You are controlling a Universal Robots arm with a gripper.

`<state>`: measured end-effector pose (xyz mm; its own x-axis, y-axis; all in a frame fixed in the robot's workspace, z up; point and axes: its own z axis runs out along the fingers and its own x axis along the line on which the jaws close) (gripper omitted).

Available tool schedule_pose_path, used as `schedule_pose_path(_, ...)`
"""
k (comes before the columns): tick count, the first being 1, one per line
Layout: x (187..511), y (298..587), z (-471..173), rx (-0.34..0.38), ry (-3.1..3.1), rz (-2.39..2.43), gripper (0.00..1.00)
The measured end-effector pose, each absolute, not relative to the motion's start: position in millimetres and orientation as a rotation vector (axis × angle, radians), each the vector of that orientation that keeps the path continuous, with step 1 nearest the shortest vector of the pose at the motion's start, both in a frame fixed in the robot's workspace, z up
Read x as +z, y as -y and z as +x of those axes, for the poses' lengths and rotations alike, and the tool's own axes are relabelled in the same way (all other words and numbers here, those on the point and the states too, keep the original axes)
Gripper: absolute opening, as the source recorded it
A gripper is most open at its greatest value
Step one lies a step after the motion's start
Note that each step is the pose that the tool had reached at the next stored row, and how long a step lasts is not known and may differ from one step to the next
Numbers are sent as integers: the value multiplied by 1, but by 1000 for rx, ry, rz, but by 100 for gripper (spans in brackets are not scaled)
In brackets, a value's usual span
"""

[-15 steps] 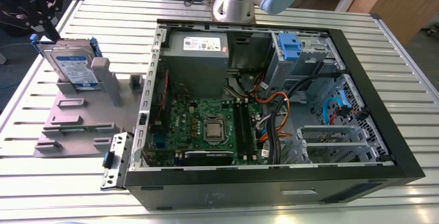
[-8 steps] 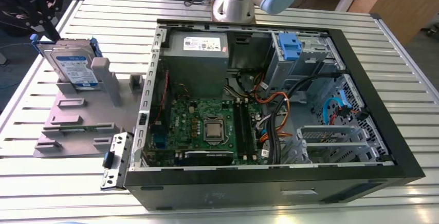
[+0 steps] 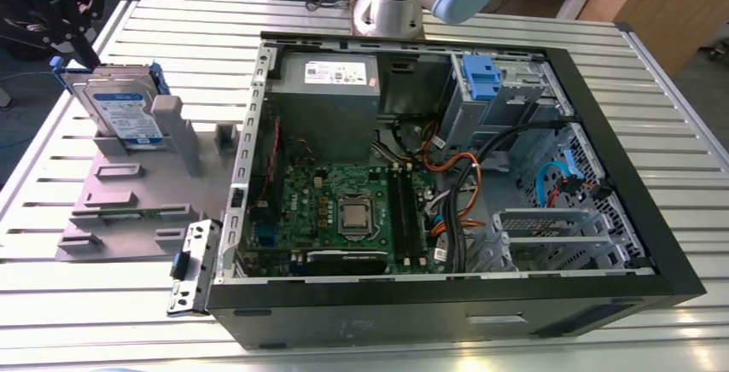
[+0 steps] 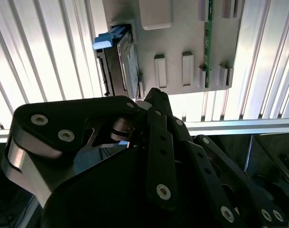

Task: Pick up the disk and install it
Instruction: 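Pick up the disk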

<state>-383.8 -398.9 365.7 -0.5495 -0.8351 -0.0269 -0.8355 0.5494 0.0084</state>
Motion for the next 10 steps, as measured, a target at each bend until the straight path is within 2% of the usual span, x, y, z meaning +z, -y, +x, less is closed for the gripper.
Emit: schedule_pose_path(10,366,399,-384,33,-2679,-1604,11)
